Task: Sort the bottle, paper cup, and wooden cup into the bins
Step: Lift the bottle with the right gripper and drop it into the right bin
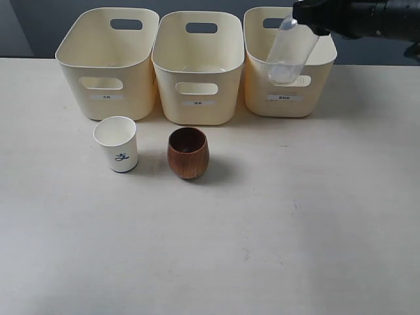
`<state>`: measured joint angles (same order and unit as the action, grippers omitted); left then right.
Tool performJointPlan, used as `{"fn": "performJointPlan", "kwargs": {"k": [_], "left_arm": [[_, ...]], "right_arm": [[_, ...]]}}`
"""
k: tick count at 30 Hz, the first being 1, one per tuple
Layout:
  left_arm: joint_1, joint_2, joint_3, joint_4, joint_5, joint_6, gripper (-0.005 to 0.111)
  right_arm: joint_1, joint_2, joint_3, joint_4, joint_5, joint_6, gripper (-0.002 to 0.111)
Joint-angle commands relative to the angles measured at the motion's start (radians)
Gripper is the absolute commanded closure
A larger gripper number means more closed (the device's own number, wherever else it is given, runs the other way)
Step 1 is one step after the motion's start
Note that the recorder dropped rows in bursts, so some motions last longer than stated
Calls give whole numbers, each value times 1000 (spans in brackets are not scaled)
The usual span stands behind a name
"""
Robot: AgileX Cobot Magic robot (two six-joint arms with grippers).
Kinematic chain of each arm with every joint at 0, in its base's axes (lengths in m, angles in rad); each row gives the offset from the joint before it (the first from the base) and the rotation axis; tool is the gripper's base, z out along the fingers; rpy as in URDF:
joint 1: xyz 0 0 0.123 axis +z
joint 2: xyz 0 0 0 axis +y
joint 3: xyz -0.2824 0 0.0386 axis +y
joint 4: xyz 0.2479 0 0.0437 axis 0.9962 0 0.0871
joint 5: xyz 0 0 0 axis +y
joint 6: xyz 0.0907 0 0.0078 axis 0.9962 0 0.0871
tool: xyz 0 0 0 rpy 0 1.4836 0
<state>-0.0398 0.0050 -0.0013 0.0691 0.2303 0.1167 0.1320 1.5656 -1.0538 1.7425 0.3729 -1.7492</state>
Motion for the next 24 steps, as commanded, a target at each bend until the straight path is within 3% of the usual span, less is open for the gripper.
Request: {"fn": "performJointPlan", "kwargs": {"k": [1,12,24], "left_arm": [[-3,-5,1,0,-5,-2,107],[-3,-5,1,0,-5,-2,107],[-3,-5,1,0,-5,-2,107]], "right_arm": [[-1,-1,-60,2,-27,-1,108],[-1,112,-178,2,-122,17,108],[-1,206,-198,2,-141,18,106]]}}
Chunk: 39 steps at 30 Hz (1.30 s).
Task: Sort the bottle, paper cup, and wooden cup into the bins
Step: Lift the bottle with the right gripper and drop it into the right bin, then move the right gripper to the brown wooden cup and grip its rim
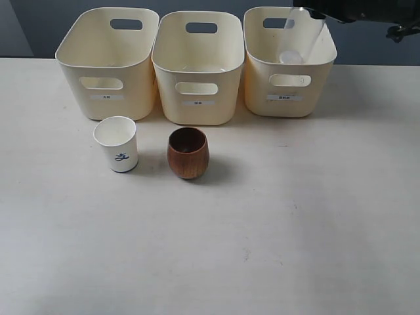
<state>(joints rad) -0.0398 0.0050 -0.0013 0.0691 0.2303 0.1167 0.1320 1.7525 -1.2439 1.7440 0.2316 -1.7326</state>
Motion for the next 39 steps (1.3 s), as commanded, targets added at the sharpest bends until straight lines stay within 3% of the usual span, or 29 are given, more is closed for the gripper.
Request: {"fn": "performJointPlan", "kwargs": {"k": [1,3,9,11,18,31,39], "left_arm": [[-3,-5,1,0,-5,-2,107],[-3,-5,1,0,-5,-2,107],[-3,-5,1,0,-5,-2,107],[-3,-5,1,0,-5,-2,107],[-3,-5,1,0,-5,-2,107],[-3,-5,1,0,-5,-2,107],[-3,-5,1,0,-5,-2,107]], "right_arm": [[-1,20,-8,0,-1,2,103],[-1,20,-8,0,1,2,94],[-1,20,-8,0,1,21,51],[-1,20,-8,0,1,47,45],[-1,20,-8,0,46,93,44],[-1,20,-8,0,350,207,44],[-1,20,-8,-190,581,425,44]]}}
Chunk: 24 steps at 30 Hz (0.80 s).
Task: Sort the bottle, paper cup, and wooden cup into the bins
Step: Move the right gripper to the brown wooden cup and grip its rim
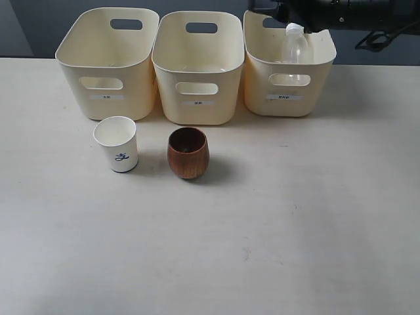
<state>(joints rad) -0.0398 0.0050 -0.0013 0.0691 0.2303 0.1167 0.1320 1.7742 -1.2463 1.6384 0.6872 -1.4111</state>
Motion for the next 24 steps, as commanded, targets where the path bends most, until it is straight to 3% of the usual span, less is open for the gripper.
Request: {"fn": "performJointPlan", "kwargs": {"k": [1,10,24], "left_arm": [[-3,-5,1,0,-5,-2,107],[-3,-5,1,0,-5,-2,107],[-3,-5,1,0,-5,-2,107]], "right_arm": [[-1,-2,-6,-97,157,119,44],[85,-2,9,-196,211,186,44],[307,-2,25,-501,13,505,44]]}}
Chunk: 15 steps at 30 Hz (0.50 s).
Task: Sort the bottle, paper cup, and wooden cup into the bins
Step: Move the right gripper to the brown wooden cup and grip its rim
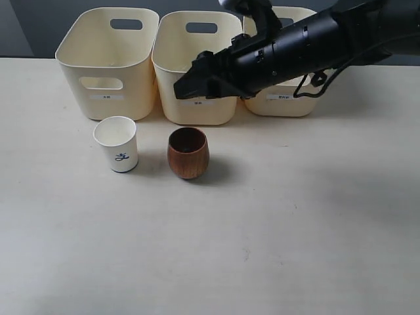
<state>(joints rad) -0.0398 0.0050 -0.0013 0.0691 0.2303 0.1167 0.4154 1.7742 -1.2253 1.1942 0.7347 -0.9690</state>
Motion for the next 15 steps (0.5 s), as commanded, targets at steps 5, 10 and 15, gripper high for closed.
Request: {"fn": "performJointPlan", "kwargs": {"k": [5,10,15], "left_arm": [[-3,-5,1,0,-5,-2,107],[-3,-5,1,0,-5,-2,107],[-3,-5,1,0,-5,-2,107]], "right_arm": [[26,-2,6,-305,-159,349,44],[35,2,6,-321,-148,394,44],[84,88,6,-305,-205,394,44]]}}
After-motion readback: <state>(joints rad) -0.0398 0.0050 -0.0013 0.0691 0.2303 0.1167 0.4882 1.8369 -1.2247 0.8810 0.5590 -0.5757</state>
